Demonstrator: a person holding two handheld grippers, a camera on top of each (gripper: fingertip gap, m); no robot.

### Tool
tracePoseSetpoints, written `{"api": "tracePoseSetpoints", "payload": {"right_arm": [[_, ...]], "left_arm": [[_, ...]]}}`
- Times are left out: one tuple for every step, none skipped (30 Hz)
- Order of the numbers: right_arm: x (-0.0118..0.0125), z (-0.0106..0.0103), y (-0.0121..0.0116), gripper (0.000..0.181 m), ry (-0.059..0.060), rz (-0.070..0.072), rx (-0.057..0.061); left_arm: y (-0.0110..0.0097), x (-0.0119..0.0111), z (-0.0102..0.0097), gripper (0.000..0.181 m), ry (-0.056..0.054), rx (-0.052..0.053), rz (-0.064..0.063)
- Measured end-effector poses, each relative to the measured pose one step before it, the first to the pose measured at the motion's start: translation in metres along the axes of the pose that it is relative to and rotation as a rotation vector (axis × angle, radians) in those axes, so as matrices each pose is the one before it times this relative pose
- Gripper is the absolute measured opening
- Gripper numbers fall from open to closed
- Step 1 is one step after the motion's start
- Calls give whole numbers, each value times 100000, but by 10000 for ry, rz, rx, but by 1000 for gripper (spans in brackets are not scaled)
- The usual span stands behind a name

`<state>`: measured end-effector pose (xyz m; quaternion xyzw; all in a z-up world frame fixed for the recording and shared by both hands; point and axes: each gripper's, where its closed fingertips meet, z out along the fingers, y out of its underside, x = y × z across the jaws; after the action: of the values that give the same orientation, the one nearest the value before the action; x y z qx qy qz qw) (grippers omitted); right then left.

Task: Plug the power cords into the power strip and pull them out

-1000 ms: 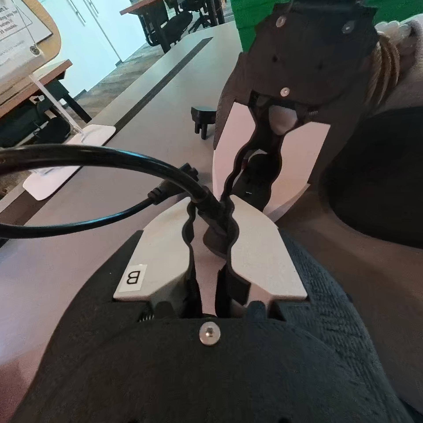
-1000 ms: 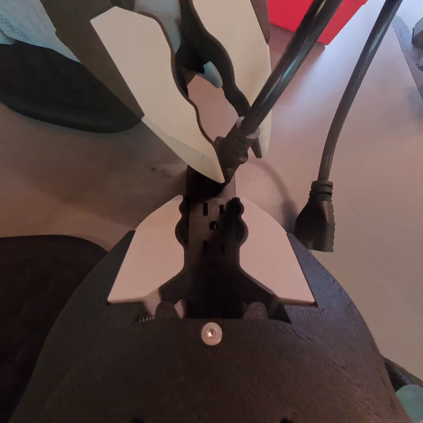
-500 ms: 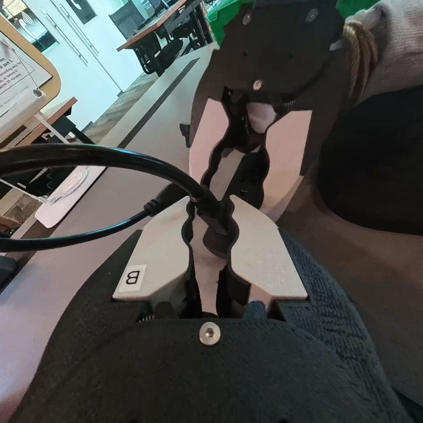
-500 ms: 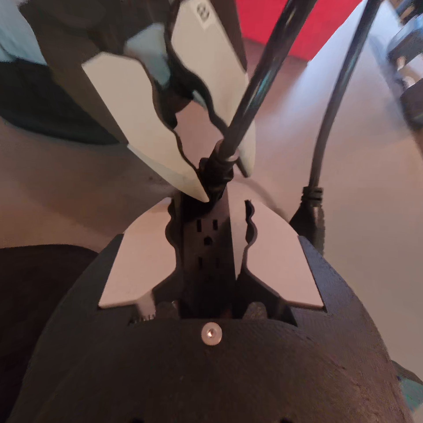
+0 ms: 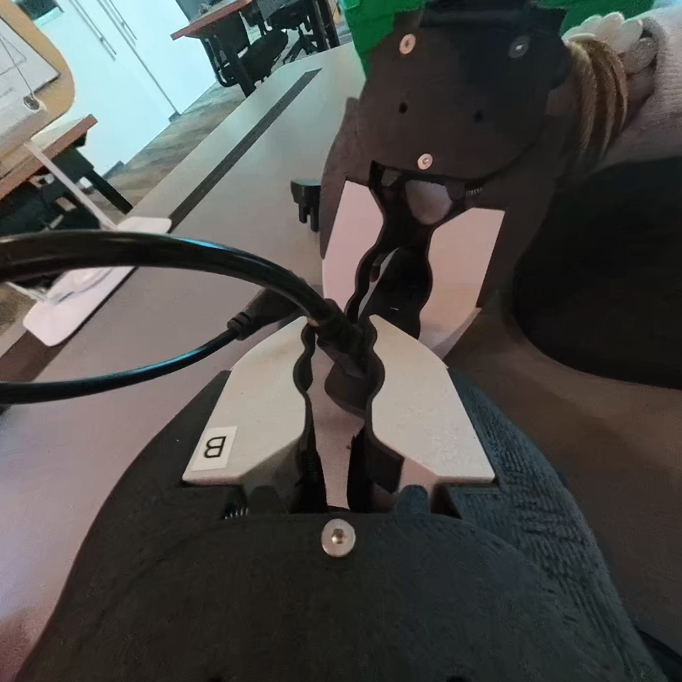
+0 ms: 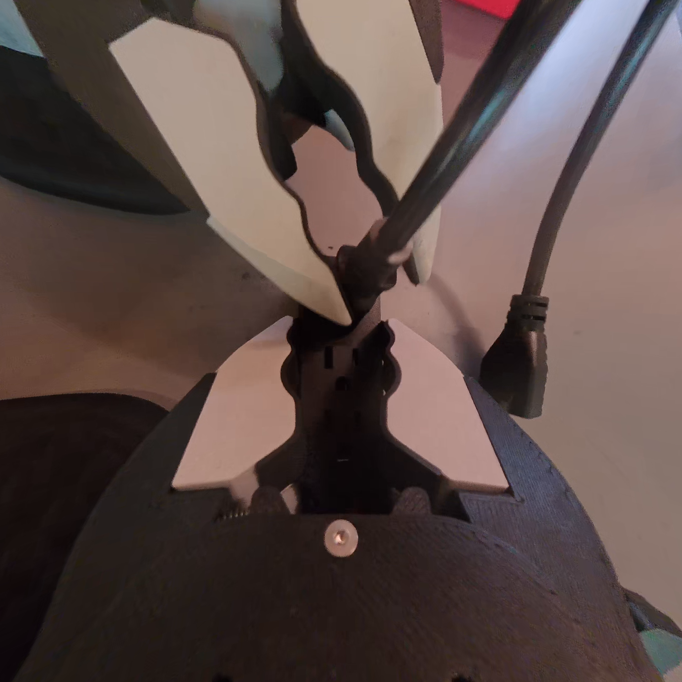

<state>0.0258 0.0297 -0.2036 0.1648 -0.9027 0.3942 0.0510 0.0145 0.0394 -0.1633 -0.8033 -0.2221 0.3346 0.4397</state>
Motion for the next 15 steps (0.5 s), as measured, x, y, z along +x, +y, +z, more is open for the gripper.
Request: {"api": "tracePoseSetpoints", "payload": {"right_arm": [[-82, 47, -81, 43, -4, -72, -109], [-27, 4, -34, 43, 47, -142, -86], [-51, 21, -39, 43, 0, -63, 48], [7, 53, -44, 44, -56, 149, 192], [27, 10, 11, 43, -91, 210, 208], [9, -14, 23, 44, -34, 82, 79], [29, 20, 18, 44, 69, -72, -41], [52, 19, -27, 44, 73, -45, 24], [25, 18, -8, 44, 6, 35, 29], [30, 47, -25, 44, 5, 31, -28], [50, 22, -10, 44, 43, -14, -23], [-8, -10, 2, 44, 1, 6, 8], [-4, -22, 11, 44, -23, 22, 12], [15, -12, 10, 44, -14, 33, 6], [33, 19, -1, 44, 14, 19, -13]], "left_arm": [[-202, 254, 69, 25, -64, 50, 489], [-51, -8, -40, 25, -255, -51, 558], [-49, 75, -88, 25, -44, 51, 107], [53, -32, -35, 25, 6, -49, -74], [118, -84, 20, 26, 9, -92, -154], [63, -60, 37, 26, 55, -48, -170], [74, -48, -1, 26, 53, -35, -118], [103, -122, -94, 26, -12, -33, -136], [112, -159, -145, 26, -19, -5, -176], [64, -35, -68, 26, 51, 3, -192], [49, -78, -13, 26, -48, -57, -15], [5, -13, -6, 26, -31, 0, -5], [-17, 20, 8, 26, 5, 6, -33], [-5, 5, 29, 26, -5, -6, -25], [-8, -10, 17, 26, -3, -2, -24]]}}
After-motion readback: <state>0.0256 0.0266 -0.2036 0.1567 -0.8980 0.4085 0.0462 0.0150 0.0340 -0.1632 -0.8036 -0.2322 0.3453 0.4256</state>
